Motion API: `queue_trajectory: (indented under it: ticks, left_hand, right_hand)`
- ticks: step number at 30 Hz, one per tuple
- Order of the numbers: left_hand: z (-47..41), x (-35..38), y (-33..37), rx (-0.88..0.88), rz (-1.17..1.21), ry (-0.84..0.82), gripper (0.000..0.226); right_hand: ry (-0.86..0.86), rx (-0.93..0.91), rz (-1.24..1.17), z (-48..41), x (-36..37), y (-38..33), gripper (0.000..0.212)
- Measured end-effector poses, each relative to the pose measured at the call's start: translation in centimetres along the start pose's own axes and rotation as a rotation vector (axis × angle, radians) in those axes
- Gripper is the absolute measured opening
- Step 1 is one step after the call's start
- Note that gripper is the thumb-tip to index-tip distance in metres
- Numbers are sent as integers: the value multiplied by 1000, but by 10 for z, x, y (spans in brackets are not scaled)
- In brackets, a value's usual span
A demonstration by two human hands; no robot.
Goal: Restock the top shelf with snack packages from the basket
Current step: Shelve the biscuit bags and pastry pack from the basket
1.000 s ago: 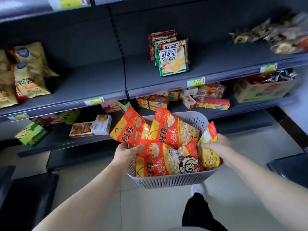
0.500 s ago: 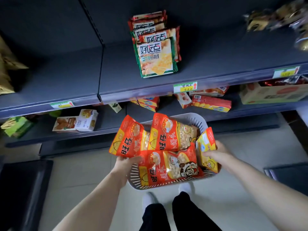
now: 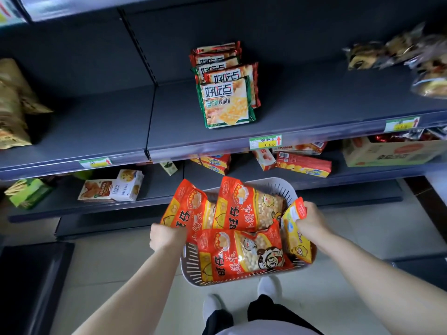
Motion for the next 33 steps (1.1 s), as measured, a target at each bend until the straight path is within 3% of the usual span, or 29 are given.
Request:
queue_trajectory:
  ticks: [6, 8, 11, 17, 20, 24, 29, 33]
  left_hand:
    - [20, 9, 42, 405, -246, 91, 44]
    - [29, 17, 52, 487, -268, -7, 46]
    - [45, 30, 65, 565, -265, -144, 43]
    - [53, 48, 69, 595, -287, -195, 42]
    - [57, 51, 69, 597, -296, -220, 40]
    - [64, 55, 69, 582, -334, -270, 40]
    - [76, 60, 68, 634, -402, -352, 40]
    - [83, 62, 61, 661, -452, -572, 45]
  right_hand:
    - [31, -33, 29, -20, -9, 21, 45]
    - [52, -47, 39, -15, -14, 17, 55]
    - [73, -96, 48, -11, -20, 11, 51]
    - [47, -54, 237, -10, -24, 19, 45]
    - [0, -44, 395, -7, -22, 23, 15]
    - [17, -59, 517, -4, -22, 19, 19]
    - [-43, -76, 447, 7, -21, 3, 19]
    - [-34, -104, 165, 31, -24, -21, 25]
Point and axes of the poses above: each hand's wrist, its own z-axis away from the middle knuckle, its own x-axis out of the palm, y = z × x, the point moved 3 cm from there along -z, towards the middle knuckle, and after that the axes turned 6 degrees about -z, right-handed, at the moved point
